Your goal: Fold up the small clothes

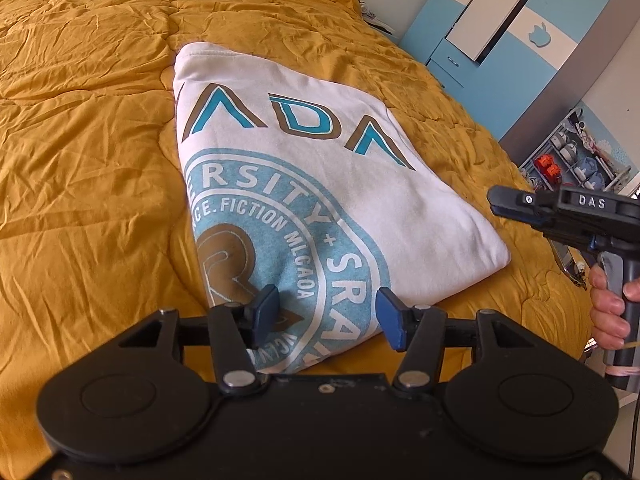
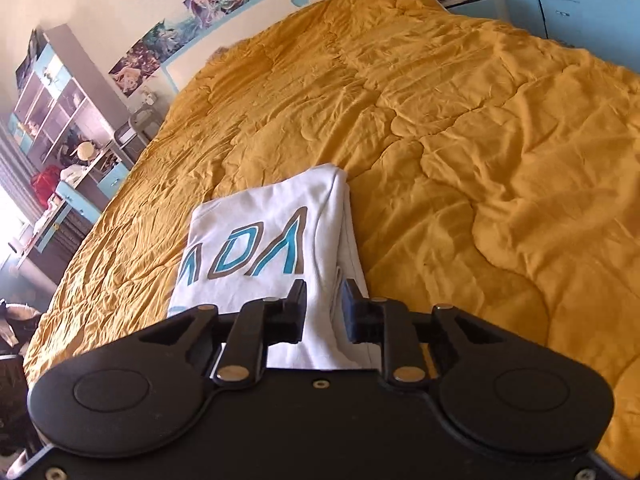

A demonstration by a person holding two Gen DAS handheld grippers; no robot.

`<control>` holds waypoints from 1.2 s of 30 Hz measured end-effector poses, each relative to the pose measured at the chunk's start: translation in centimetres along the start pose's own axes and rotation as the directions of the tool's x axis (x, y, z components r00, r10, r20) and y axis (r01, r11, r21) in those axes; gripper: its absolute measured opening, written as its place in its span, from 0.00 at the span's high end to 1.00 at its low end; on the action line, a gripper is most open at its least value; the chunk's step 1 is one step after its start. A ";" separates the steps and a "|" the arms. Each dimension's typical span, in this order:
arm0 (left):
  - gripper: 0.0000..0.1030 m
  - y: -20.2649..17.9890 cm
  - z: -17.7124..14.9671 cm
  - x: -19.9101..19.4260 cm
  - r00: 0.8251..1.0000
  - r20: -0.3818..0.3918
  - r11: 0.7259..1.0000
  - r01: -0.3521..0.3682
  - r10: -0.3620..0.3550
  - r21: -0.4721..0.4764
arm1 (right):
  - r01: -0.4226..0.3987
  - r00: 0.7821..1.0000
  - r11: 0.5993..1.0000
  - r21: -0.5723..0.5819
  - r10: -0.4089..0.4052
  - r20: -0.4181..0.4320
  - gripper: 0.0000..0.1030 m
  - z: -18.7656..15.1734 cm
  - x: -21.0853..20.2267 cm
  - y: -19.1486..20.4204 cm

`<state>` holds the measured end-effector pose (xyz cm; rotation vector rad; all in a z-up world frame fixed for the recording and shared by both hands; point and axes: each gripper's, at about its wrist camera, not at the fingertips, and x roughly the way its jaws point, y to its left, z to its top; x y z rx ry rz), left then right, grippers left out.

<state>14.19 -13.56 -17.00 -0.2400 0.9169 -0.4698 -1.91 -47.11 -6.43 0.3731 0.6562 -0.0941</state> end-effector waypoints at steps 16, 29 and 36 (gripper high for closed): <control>0.43 1.4 0.4 -2.1 0.996 0.050 0.986 0.077 -0.070 -0.151 | 0.107 0.992 0.994 0.008 -0.107 -0.066 0.90 -1.9 0.3 -0.6; 0.43 3.0 0.2 -1.0 0.993 0.062 0.978 0.107 -0.097 -0.180 | 0.039 0.996 0.986 -0.160 -0.051 -0.075 0.87 -3.2 2.7 2.8; 0.43 2.8 2.1 -0.9 0.996 0.010 0.978 0.089 -0.089 -0.189 | 0.006 0.999 0.993 -0.115 -0.012 -0.051 0.86 -1.7 2.2 3.1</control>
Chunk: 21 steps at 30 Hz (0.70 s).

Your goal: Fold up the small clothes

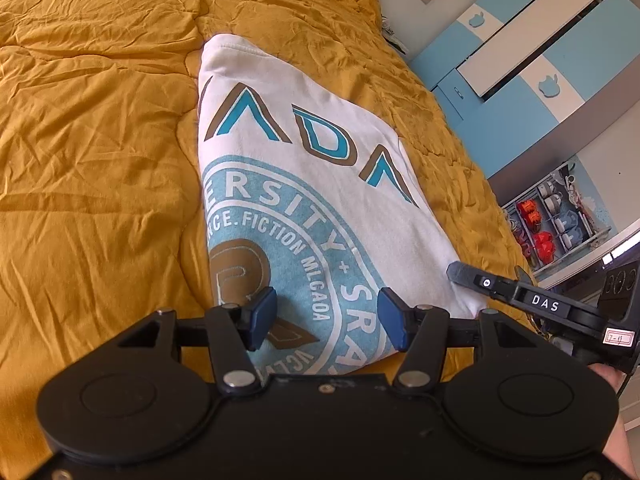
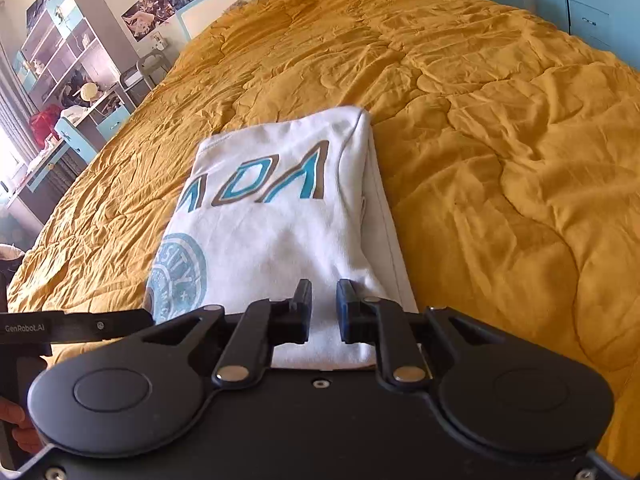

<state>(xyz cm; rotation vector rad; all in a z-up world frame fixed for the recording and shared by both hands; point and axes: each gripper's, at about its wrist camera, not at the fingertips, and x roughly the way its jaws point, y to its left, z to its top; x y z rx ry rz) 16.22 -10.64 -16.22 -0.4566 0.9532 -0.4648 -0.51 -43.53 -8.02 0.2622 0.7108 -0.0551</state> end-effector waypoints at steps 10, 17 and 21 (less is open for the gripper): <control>0.42 -0.8 6.4 0.0 0.994 0.089 0.995 -0.070 0.064 0.067 | -0.027 0.997 0.994 -0.102 0.034 0.072 0.79 7.7 5.1 1.8; 0.42 0.6 11.3 2.6 0.987 0.105 0.988 -0.128 0.120 0.083 | -0.036 0.998 0.993 -0.113 0.042 0.050 0.75 10.6 10.4 0.5; 0.42 1.8 12.1 5.1 0.987 0.069 0.986 -0.149 0.144 0.080 | 0.040 0.999 0.995 -0.087 -0.037 0.026 0.74 10.8 12.8 -1.2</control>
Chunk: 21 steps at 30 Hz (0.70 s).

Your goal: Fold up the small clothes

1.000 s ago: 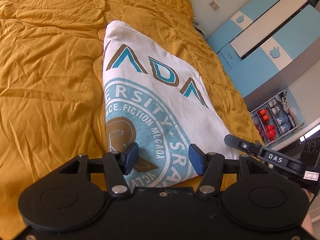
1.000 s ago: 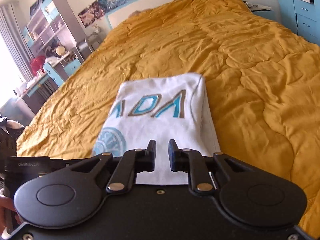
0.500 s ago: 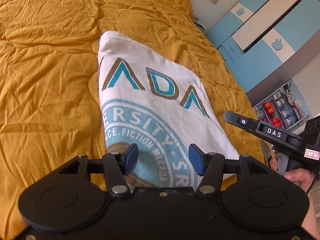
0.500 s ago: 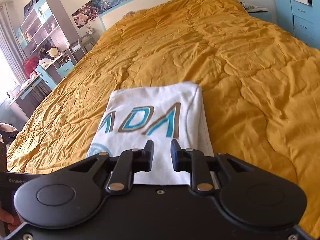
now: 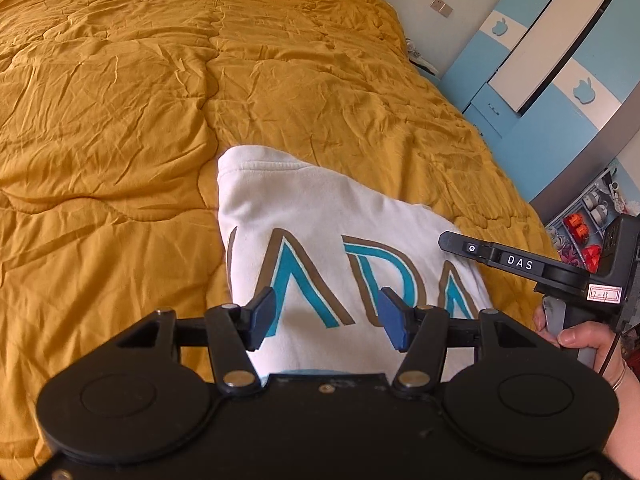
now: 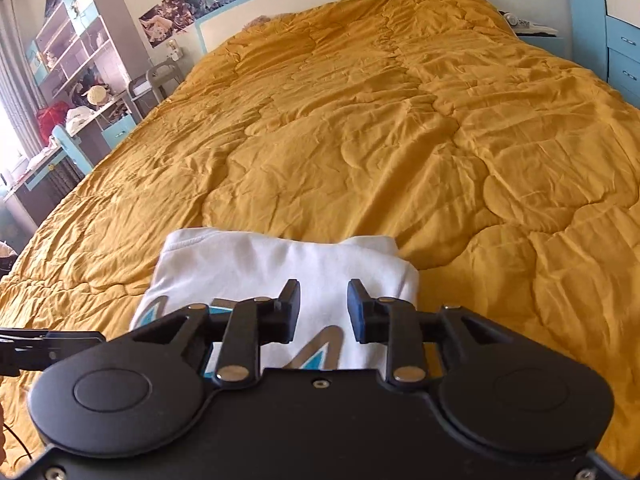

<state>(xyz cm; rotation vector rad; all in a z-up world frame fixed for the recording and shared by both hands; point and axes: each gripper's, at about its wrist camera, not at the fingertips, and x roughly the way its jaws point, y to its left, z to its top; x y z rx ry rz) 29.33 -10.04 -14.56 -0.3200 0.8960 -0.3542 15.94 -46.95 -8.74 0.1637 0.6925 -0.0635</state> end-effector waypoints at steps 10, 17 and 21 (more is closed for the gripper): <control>0.42 3.5 1.3 0.5 0.994 0.109 0.990 0.031 -0.016 -0.135 | -0.014 1.000 0.999 0.053 0.015 -0.017 0.74 -0.6 1.1 -1.7; 0.43 7.6 5.0 4.8 0.999 0.047 0.954 -0.003 0.018 -0.300 | -0.008 1.000 0.999 0.030 0.009 -0.021 0.73 -0.6 1.3 -1.6; 0.45 9.2 6.1 8.1 0.989 0.060 0.897 0.150 -0.137 -0.416 | -0.018 0.999 0.999 0.048 0.020 -0.026 0.73 -0.6 1.5 -1.9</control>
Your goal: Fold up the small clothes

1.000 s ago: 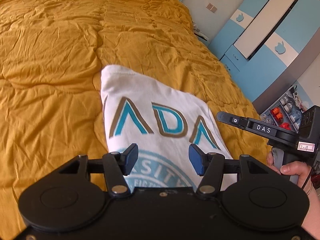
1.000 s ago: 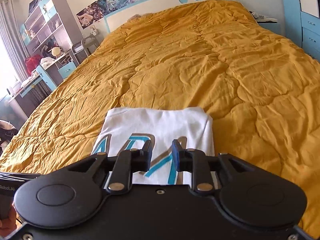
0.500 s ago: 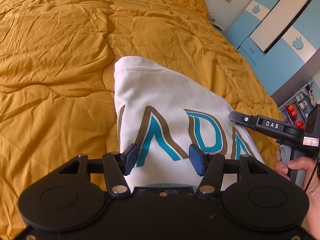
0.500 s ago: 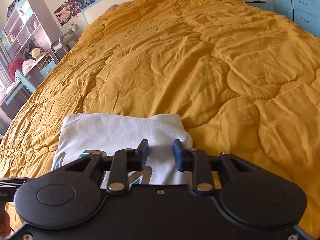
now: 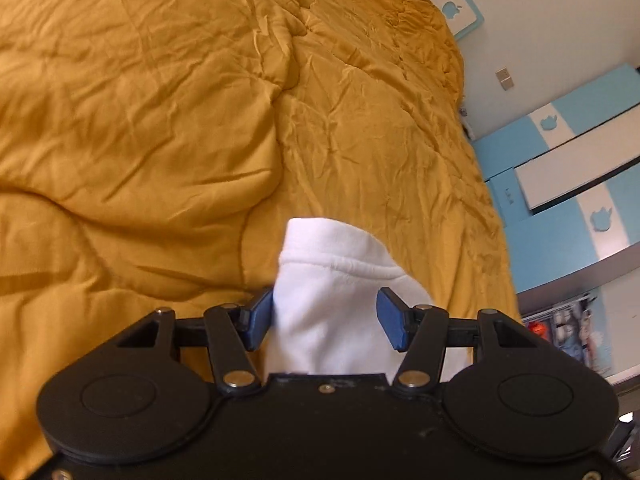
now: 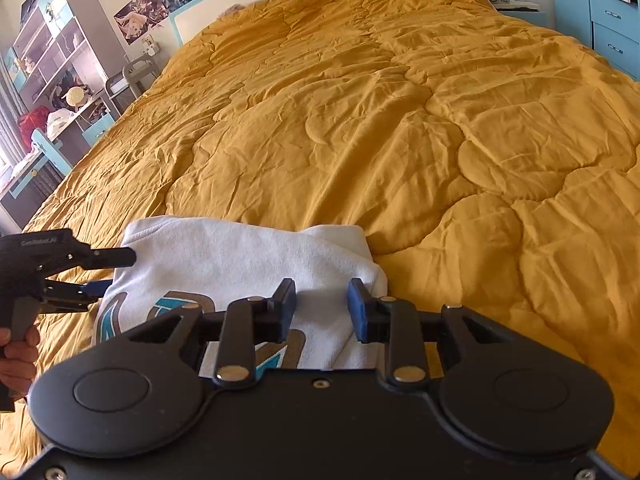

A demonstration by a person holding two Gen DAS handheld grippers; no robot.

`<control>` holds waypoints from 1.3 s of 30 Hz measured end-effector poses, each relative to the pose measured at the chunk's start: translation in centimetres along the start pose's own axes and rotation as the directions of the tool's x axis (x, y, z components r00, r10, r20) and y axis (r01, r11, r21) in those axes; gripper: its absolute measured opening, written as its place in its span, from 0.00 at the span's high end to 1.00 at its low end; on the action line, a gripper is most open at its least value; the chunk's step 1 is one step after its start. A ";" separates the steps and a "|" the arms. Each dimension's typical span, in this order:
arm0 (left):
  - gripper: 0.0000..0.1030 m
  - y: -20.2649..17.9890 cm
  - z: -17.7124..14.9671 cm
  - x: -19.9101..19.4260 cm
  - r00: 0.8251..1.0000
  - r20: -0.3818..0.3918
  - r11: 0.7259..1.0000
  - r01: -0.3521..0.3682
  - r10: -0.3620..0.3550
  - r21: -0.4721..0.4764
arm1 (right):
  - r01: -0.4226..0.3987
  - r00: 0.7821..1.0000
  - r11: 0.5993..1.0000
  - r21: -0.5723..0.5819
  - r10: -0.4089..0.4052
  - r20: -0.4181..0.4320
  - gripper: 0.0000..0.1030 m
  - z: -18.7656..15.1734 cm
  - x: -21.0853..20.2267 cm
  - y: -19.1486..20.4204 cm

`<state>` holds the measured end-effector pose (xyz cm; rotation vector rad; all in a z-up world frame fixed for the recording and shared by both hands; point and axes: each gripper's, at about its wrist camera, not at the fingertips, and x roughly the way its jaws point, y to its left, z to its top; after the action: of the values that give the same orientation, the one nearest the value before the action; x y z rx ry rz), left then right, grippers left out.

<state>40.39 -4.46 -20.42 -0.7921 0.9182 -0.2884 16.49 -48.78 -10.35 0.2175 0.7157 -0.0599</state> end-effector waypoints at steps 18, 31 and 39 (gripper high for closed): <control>0.85 1.0 3.5 3.7 0.998 0.039 0.996 0.053 -0.056 0.070 | 0.010 1.000 0.999 -0.031 -0.010 -0.018 0.67 -0.2 0.8 0.2; 0.53 0.4 -1.0 -10.3 0.981 0.044 0.974 0.181 -0.188 0.136 | -0.240 0.967 0.968 0.068 0.244 -0.066 0.52 -3.2 -9.7 -3.2; 0.51 4.7 -9.0 -12.9 0.983 -0.068 0.986 0.169 -0.168 0.008 | -0.338 0.917 0.856 0.392 0.392 -0.066 0.47 -8.8 -13.4 -9.7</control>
<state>25.14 1.34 -19.30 -0.8531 0.9123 -0.4715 -0.52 -56.60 -9.72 0.7301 0.7929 0.1892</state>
